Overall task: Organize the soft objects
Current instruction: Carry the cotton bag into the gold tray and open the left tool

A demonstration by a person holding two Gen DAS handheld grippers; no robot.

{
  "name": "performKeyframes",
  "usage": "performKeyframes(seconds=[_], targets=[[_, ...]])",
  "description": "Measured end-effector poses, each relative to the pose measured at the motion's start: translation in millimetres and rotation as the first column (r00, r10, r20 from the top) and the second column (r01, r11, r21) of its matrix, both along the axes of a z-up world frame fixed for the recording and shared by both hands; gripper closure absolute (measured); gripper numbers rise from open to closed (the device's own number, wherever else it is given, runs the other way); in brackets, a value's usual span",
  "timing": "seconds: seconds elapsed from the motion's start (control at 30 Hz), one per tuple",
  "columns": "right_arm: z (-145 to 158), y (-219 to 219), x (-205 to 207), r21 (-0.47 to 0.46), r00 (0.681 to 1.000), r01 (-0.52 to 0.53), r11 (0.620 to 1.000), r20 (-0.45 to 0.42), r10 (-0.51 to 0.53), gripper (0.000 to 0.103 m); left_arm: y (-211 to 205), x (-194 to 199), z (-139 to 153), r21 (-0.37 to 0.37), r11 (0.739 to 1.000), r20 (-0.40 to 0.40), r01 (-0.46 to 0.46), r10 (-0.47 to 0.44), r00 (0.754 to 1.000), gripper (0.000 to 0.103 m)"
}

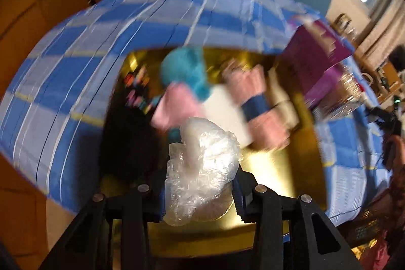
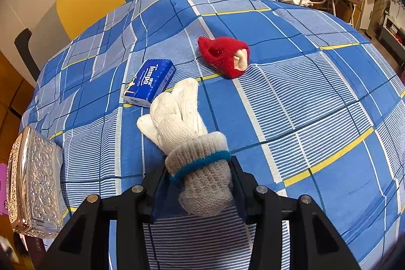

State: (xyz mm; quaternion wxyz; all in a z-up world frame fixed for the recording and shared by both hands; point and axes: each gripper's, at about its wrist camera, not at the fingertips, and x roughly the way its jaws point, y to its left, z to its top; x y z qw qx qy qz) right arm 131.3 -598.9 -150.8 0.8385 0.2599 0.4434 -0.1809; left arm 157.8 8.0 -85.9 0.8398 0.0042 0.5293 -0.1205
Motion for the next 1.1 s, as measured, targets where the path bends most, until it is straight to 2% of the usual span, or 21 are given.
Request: performKeyframes(seconds=[0.23,0.4,0.53,0.67,0.9,1.0,1.1], targets=[[3.5,0.2,-0.6,-0.022,1.0,0.008,1.0,0.013,-0.008,0.059,29.6,-3.2,-40.9,0.074,0.997,-0.073,-0.038,0.043,0.996,0.062],[8.8,0.9,-2.5,-0.048,0.999,0.014,0.999,0.034,-0.012,0.059,39.9,-8.3,-48.5,0.156,0.987,-0.038,-0.032,0.038,0.999,0.059],[12.4,3.5,-1.5,-0.072,0.999,0.006,0.997,0.054,-0.002,0.059,36.1,-18.2,-44.0,0.154,0.988,0.002,0.001,-0.001,1.0,0.043],[17.7,7.5,-1.8,-0.084,0.996,-0.006,0.996,0.084,0.013,0.059,33.0,-27.9,-40.5,0.159,0.987,0.029,-0.014,0.009,1.0,0.034],[33.1,12.7,-7.7,-0.129,0.987,0.001,0.992,0.162,0.02,0.059,40.7,-46.6,-16.3,0.078,0.988,0.14,-0.13,0.118,0.983,0.032],[35.3,13.9,-11.7,-0.093,0.985,0.004,0.996,0.17,0.011,0.059,40.3,-49.2,-6.3,0.022,0.986,0.18,-0.167,0.161,0.97,0.029],[35.6,15.4,-16.9,-0.035,0.985,0.007,0.999,0.175,-0.001,0.059,30.6,-54.2,2.0,-0.018,0.991,0.234,-0.135,0.135,0.963,0.027]])
